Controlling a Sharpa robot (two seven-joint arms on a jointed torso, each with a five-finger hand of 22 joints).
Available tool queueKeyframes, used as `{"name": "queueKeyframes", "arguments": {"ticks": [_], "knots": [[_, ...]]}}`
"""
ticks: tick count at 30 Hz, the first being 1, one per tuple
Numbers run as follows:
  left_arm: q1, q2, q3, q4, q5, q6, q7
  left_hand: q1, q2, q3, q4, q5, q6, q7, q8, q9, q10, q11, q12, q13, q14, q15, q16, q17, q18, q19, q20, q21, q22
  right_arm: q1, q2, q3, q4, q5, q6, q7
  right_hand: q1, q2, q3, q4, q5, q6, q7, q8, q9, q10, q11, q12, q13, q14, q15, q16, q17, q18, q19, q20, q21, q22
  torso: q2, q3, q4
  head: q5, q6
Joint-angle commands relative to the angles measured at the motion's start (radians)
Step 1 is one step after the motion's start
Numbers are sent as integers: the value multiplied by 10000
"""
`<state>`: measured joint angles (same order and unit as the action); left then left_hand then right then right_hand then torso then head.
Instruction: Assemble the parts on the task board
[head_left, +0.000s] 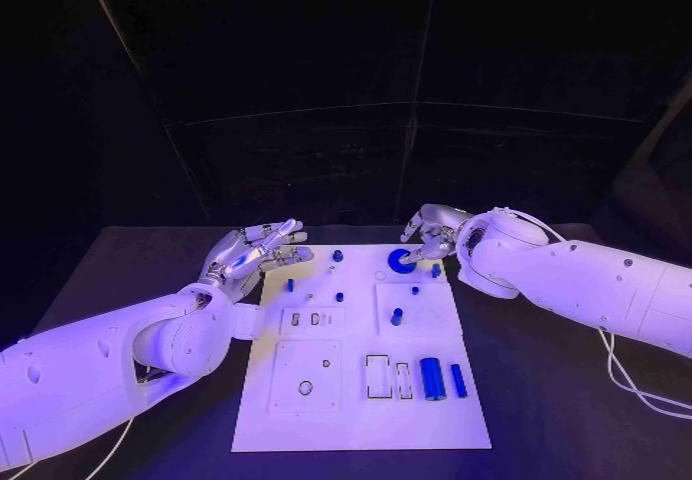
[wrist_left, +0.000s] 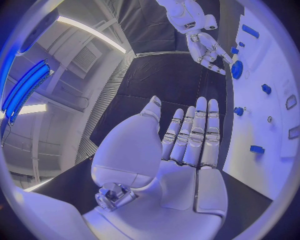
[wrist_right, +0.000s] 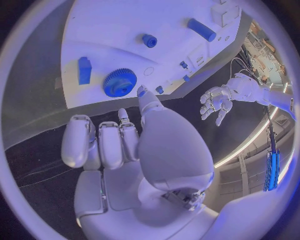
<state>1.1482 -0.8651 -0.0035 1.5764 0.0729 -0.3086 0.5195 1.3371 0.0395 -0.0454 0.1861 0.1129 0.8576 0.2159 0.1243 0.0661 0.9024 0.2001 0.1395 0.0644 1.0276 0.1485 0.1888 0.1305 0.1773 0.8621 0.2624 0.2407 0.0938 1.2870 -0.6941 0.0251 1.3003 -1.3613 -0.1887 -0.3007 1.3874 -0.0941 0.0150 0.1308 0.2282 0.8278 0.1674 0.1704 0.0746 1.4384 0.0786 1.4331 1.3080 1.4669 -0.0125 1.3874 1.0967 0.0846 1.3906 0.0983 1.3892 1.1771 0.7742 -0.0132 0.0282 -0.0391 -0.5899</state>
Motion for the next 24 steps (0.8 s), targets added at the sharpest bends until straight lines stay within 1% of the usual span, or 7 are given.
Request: {"name": "queueKeyframes", "arguments": {"ticks": [1,4,12,17,19,21,24], "knots": [[13,18,8,1,-15,131,39,100,37,5,-51,-28,59,328,-55,-9,28,4,-31,-10,-18,38,-67,9,59,30,2,-32,-10,8,76,4,-40,-189,528,-136,105,14,63,-13,65,20,6,74,18,88,-6,41,839,333,75,35,-7,-66,60,12,59,12,-8,-11,-10,14,-14],[13,24,7,-6,-15,127,42,114,51,4,-65,-27,73,317,-56,-7,44,-2,-29,-8,-17,36,-82,10,61,31,3,-41,-19,0,131,3,-101,-275,624,-182,127,39,71,-24,73,34,2,97,20,88,-9,49,849,331,74,36,-13,-67,60,11,64,19,-5,-7,4,3,-20],[12,35,6,-31,-15,120,43,119,64,6,-69,-26,81,313,-55,-6,52,-5,-28,-7,-15,35,-89,10,62,33,3,-45,-23,-29,263,0,-323,-394,739,-240,147,58,78,-36,77,44,0,113,21,94,-10,60,865,331,73,41,-7,-69,64,11,71,33,-1,-3,-6,14,-38],[9,50,5,-46,-15,124,42,119,64,6,-69,-26,81,313,-55,-6,52,-5,-28,-7,-15,35,-89,10,62,33,3,-45,-23,-42,332,-1,-461,-421,804,-241,184,106,96,-60,85,52,-1,139,21,88,-12,62,869,326,71,40,-23,-71,63,10,79,44,-9,-6,5,7,-58],[9,52,5,-51,-15,125,42,119,64,6,-69,-26,81,313,-55,-6,52,-5,-28,-7,-15,35,-89,10,62,33,3,-45,-23,-46,355,-2,-509,-425,851,-241,199,124,102,-70,91,59,-3,151,22,87,-12,65,873,325,70,43,-21,-70,60,10,78,41,-13,-9,-1,11,-67],[8,55,4,-58,-15,124,41,129,75,9,-76,-25,88,309,-55,-5,59,-8,-28,-7,-12,34,-96,11,62,34,4,-49,-27,-57,381,-2,-554,-429,912,-237,236,163,118,-99,102,73,-6,178,22,85,-16,70,882,324,69,49,-20,-72,61,8,86,53,-12,-2,-3,18,-70],[7,57,4,-64,-15,125,40,129,75,9,-76,-25,88,309,-55,-5,59,-8,-28,-7,-12,34,-96,11,62,34,4,-49,-27,-78,417,-4,-596,-432,961,-223,256,181,127,-115,107,78,-7,189,22,86,-17,73,888,323,68,50,-23,-71,58,8,87,52,-10,-3,-10,24,-79]]}}
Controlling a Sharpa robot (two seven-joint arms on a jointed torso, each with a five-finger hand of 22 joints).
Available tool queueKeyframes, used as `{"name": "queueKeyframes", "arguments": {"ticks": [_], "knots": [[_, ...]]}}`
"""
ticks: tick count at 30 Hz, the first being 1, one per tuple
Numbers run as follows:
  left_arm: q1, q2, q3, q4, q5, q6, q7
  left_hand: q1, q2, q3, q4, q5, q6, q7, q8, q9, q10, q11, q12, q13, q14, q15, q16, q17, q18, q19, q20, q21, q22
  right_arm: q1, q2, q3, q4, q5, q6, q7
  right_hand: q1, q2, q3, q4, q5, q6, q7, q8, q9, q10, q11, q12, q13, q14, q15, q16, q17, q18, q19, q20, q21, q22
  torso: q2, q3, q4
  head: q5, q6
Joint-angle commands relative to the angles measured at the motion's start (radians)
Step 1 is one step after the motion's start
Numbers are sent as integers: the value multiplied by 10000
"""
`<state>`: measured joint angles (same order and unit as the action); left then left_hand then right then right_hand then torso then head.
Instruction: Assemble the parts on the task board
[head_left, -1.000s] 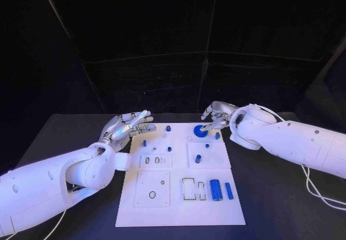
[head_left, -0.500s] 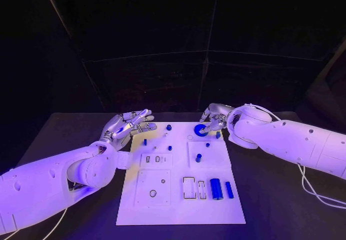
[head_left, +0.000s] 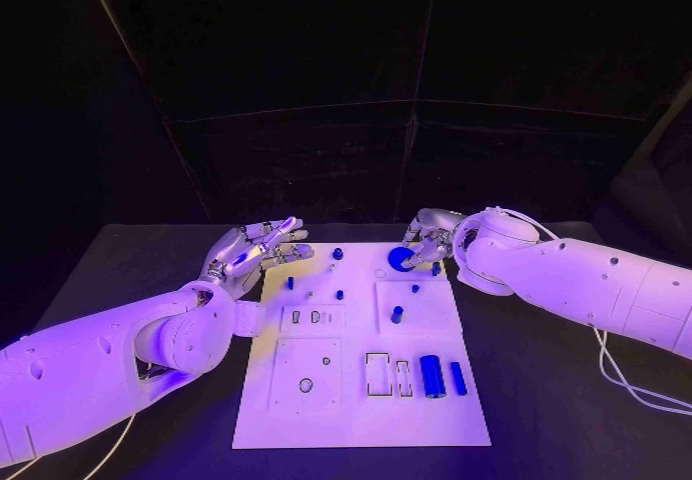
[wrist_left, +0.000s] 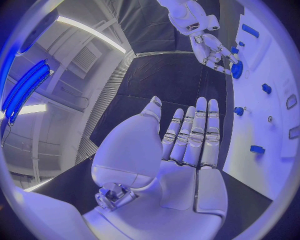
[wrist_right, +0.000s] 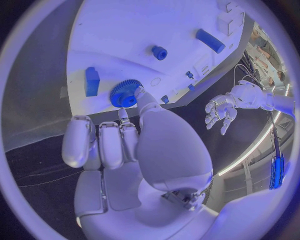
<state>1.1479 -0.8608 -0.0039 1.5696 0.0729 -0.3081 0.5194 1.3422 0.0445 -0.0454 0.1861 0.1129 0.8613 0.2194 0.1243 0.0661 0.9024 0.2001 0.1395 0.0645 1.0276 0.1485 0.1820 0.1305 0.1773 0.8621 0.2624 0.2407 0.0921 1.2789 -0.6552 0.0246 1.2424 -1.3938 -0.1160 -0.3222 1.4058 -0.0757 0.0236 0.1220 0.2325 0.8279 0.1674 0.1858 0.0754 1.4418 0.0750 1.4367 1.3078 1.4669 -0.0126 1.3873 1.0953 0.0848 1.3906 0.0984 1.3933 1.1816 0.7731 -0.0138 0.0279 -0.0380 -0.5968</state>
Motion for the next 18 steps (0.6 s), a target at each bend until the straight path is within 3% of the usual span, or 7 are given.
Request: {"name": "queueKeyframes", "arguments": {"ticks": [1,18], "knots": [[10,15,7,2,-15,121,42,78,24,8,-76,-25,52,273,-56,-6,59,-8,-28,-7,-12,34,-28,11,63,34,4,-49,-10,-2,37,2,-27,-107,243,-5,83,10,47,-37,65,84,-8,44,14,57,17,44,899,323,68,52,-9,-75,60,7,48,13,2,4,-10,15,-10],[8,23,4,-14,-15,138,33,93,43,13,-88,-23,62,268,-56,-5,69,-12,-29,-7,-8,32,-38,13,64,37,3,-55,-16,-65,207,-1,-212,-541,20,-76,169,321,140,-200,9,548,-90,363,60,115,-53,117,1010,310,18,70,-46,-83,66,-28,99,86,-1,-8,5,1,-50]]}}
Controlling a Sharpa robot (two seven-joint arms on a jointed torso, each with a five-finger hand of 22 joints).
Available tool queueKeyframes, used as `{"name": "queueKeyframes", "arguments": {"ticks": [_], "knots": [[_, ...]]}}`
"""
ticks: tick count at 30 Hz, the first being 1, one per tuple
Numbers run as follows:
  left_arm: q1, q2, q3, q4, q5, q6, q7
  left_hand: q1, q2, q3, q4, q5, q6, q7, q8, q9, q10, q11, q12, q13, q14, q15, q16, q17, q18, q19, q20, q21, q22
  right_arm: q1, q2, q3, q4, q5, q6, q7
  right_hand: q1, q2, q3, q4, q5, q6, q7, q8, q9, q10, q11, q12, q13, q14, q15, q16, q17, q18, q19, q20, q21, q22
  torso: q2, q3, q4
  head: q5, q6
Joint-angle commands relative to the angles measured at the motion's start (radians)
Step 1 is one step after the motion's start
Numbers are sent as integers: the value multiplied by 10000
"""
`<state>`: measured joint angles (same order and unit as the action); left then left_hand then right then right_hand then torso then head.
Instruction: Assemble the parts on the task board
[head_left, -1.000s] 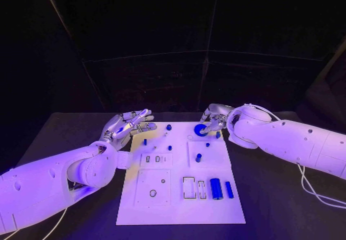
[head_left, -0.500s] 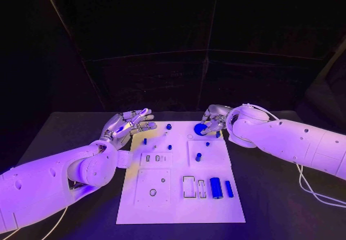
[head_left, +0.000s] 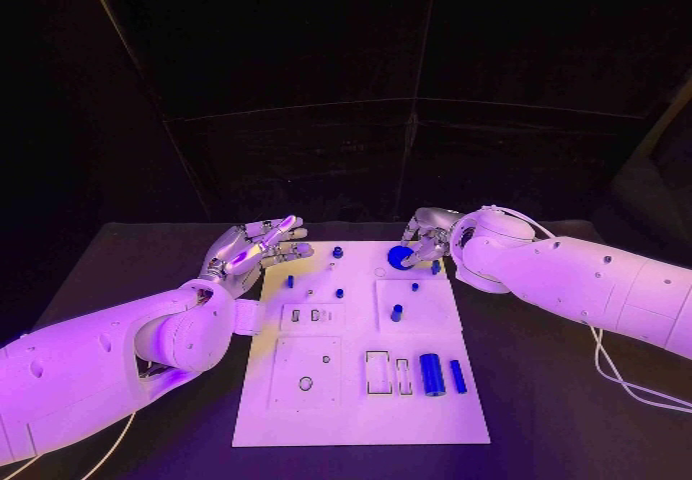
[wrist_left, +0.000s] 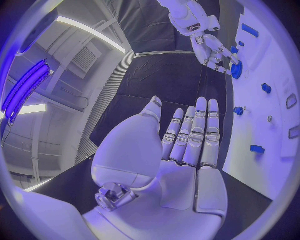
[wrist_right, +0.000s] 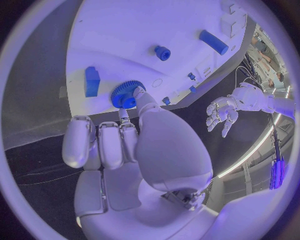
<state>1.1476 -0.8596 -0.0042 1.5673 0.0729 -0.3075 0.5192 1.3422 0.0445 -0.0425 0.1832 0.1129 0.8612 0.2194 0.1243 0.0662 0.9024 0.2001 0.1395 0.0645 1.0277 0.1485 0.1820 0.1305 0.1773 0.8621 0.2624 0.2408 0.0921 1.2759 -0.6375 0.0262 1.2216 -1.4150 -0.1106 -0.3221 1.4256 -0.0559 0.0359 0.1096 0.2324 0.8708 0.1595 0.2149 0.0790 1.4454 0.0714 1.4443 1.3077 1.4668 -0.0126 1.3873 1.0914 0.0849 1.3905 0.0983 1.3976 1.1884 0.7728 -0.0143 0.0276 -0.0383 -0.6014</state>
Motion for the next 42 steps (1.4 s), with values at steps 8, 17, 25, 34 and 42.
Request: {"name": "queueKeyframes", "arguments": {"ticks": [8,17,25,34,42], "knots": [[10,6,8,9,-15,137,20,93,43,-15,-59,-23,62,269,-56,-5,69,-12,-29,-7,-9,32,-38,12,64,37,4,-55,-16,-89,88,-18,81,-962,-513,-121,23,383,287,-189,-524,773,-197,385,72,176,-176,120,1132,312,-105,86,-14,-92,85,-127,100,85,-3,-3,9,-9,-8],[9,13,6,-6,-15,135,7,105,71,-8,-68,-22,71,267,-59,-5,76,-14,-31,-8,-4,31,-50,14,65,40,3,-62,-24,-169,74,-18,342,-1547,-1107,-225,74,506,512,-290,-537,1006,-299,461,58,348,-272,281,1345,322,-190,104,8,-133,183,-208,201,290,-6,-5,19,-10,34],[8,8,6,1,-15,137,7,112,87,-3,-71,-22,74,267,-61,-5,78,-14,-33,-8,-2,30,-55,15,65,42,3,-65,-27,-198,-109,-15,1026,-1859,-1653,-274,79,533,599,-322,-559,1035,-314,452,42,351,-289,278,1346,325,-209,109,14,-146,214,-230,231,352,-7,-3,7,27,54],[8,0,6,16,-15,133,12,112,87,-3,-71,-22,74,267,-61,-5,78,-14,-33,-8,-2,30,-55,15,65,42,3,-65,-27,-198,32,-12,1816,-2524,-1987,-423,5,495,662,-324,-478,1028,-306,412,11,371,-288,290,1370,331,-216,120,33,-171,274,-246,289,475,-6,-22,31,70,51],[9,4,6,16,-15,128,14,123,106,1,-79,-23,79,265,-64,-5,83,-15,-35,-8,1,30,-63,16,66,45,3,-69,-32,-196,744,-11,1544,-2827,-2013,-456,-7,495,672,-321,-480,1027,-307,406,7,367,-287,285,1364,330,-217,119,27,-175,282,-247,297,493,3,-29,55,112,21]]}}
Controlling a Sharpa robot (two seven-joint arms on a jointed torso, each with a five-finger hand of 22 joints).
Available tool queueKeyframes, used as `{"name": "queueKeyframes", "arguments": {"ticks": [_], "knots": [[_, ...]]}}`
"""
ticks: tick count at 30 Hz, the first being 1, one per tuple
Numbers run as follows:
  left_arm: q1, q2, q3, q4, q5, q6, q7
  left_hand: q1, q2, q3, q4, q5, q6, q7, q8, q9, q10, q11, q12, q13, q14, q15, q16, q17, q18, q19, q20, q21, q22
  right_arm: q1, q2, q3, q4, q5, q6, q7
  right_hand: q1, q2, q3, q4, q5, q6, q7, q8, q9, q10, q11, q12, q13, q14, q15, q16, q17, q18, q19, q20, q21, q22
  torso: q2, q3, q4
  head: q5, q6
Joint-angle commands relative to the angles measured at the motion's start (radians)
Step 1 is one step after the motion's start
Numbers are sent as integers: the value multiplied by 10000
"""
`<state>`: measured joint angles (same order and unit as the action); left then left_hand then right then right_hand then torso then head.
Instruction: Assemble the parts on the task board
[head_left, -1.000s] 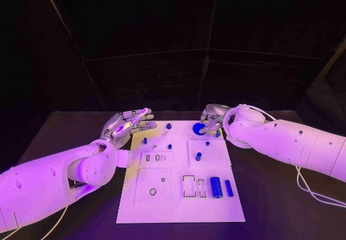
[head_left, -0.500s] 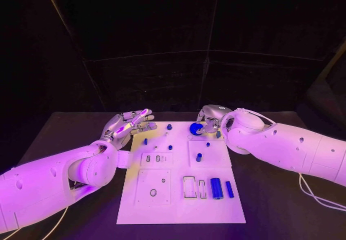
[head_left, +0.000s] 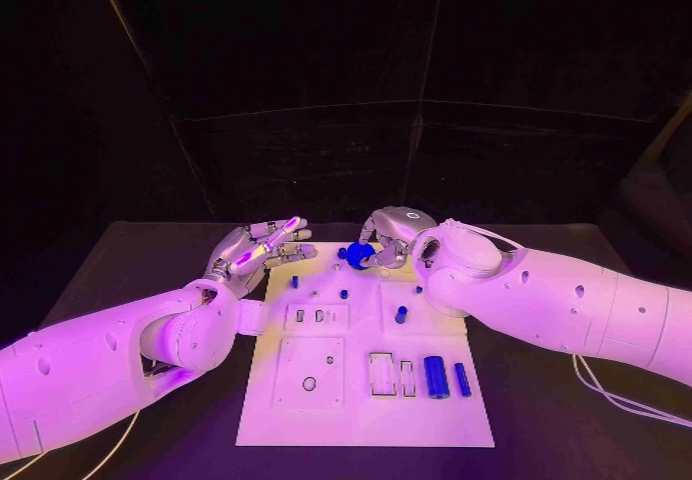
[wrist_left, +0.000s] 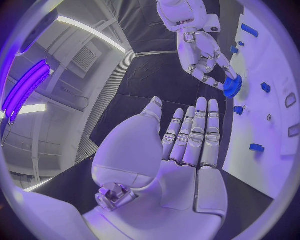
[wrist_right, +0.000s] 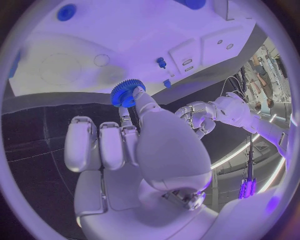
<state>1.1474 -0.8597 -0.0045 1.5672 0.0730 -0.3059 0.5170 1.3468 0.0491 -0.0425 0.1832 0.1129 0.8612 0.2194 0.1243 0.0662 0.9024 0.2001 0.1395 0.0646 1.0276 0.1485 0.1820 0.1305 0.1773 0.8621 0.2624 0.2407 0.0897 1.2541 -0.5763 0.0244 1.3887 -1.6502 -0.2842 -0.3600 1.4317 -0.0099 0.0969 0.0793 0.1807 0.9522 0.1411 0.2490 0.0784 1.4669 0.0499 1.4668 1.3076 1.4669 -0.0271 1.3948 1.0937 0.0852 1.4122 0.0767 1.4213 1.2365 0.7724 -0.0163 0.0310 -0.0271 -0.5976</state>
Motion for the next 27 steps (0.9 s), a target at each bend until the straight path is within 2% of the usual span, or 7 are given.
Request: {"name": "queueKeyframes", "arguments": {"ticks": [1,3,7,13,27], "knots": [[12,3,8,15,-16,109,37,79,62,2,-80,-23,80,265,-64,-5,84,-16,-36,-9,1,30,-66,16,66,45,3,-70,-10,23,231,5,-199,-492,-273,-68,-70,36,63,-18,36,213,-123,64,13,152,-72,58,1364,330,-71,45,4,-177,65,-31,60,10,6,-6,14,9,-16],[12,3,8,8,-16,106,39,79,62,2,-81,-23,80,265,-64,-5,84,-16,-36,-9,1,30,-66,16,66,45,3,-70,-10,23,383,-8,-320,-512,-255,-55,-76,40,71,-16,35,213,-122,60,11,154,-73,61,1367,330,-71,44,1,-180,71,-31,66,22,2,2,-12,42,-19],[13,16,9,-2,-16,102,44,79,62,2,-81,-23,80,265,-64,-5,84,-16,-36,-9,1,30,-66,16,66,45,3,-70,-10,14,774,-100,-657,-538,-155,14,-87,42,83,-14,29,210,-121,51,6,163,-73,69,1379,331,-71,47,8,-181,73,-32,68,27,9,5,-7,63,-29],[14,30,9,-6,-16,105,43,84,67,1,-86,-24,83,264,-66,-6,87,-16,-37,-9,-1,30,-72,15,66,46,3,-73,-13,-63,1116,-172,-926,-547,20,82,-106,41,99,-11,13,204,-117,36,-3,160,-71,63,1374,330,-70,45,-1,-181,75,-33,70,29,2,13,-9,67,-48],[16,34,9,-57,-16,111,39,84,67,1,-86,-24,83,264,-66,-6,87,-16,-37,-9,-1,30,-73,15,66,46,3,-73,-13,-185,1477,-202,-1201,-550,211,154,-189,3,167,-12,-61,143,-89,-57,-47,138,-51,34,1346,329,-58,43,-19,-185,80,-30,78,42,-2,13,-20,82,-101]]}}
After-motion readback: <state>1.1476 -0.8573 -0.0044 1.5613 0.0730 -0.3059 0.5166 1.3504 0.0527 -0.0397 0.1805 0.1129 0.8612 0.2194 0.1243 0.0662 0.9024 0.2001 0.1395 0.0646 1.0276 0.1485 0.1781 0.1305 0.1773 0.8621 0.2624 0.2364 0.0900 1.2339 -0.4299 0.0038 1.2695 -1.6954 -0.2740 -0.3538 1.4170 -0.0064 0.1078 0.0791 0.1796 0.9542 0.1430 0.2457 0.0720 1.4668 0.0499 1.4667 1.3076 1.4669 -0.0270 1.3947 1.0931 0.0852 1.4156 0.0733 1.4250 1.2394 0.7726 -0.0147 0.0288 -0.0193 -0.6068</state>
